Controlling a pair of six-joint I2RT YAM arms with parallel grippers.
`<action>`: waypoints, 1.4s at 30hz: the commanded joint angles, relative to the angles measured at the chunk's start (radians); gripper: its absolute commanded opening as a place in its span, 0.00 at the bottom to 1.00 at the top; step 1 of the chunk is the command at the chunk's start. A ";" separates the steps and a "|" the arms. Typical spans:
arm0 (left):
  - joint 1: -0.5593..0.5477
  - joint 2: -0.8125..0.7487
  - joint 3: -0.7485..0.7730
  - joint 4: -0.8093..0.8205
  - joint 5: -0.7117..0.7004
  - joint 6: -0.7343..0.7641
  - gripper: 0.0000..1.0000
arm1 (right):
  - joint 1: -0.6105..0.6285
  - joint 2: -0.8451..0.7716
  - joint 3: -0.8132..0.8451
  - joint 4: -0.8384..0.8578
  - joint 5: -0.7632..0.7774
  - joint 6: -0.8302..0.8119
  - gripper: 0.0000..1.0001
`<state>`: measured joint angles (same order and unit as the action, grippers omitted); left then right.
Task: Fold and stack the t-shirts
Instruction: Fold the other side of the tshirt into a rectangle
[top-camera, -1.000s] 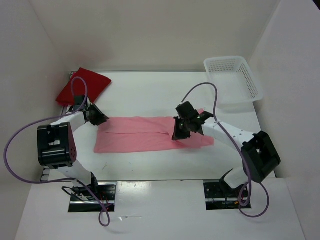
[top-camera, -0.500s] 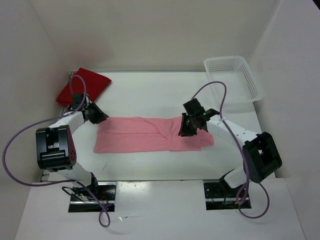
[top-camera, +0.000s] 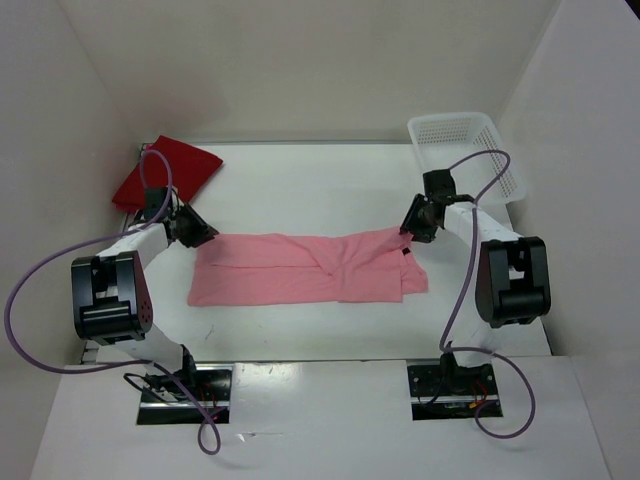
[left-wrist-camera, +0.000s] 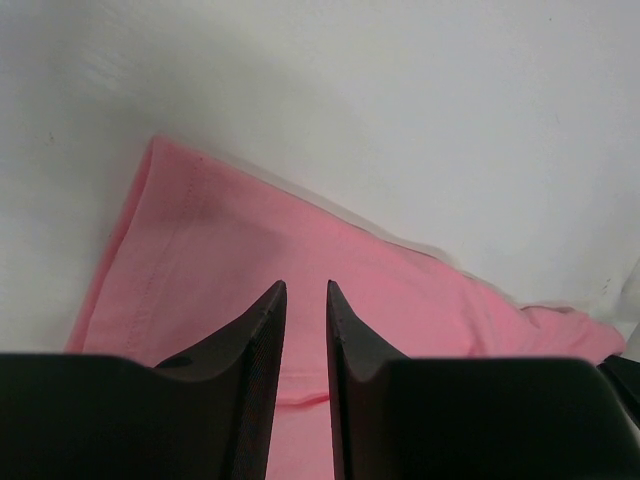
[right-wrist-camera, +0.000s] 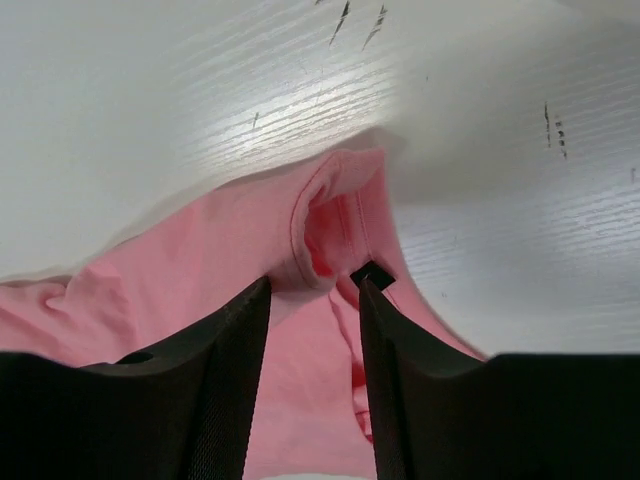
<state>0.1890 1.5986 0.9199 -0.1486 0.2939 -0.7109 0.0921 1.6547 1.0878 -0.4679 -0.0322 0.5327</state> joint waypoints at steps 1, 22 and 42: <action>0.006 -0.009 -0.010 0.040 0.027 0.007 0.30 | -0.003 0.037 0.055 0.060 -0.038 -0.030 0.47; 0.113 0.152 0.008 0.040 -0.042 -0.030 0.30 | -0.003 0.201 0.225 0.075 0.238 0.046 0.19; -0.077 -0.096 -0.114 0.037 -0.018 -0.050 0.35 | 0.178 0.000 -0.012 0.135 -0.124 0.123 0.00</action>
<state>0.1097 1.4891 0.8612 -0.1177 0.2859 -0.7410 0.2268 1.6337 1.1683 -0.3832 -0.0498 0.5774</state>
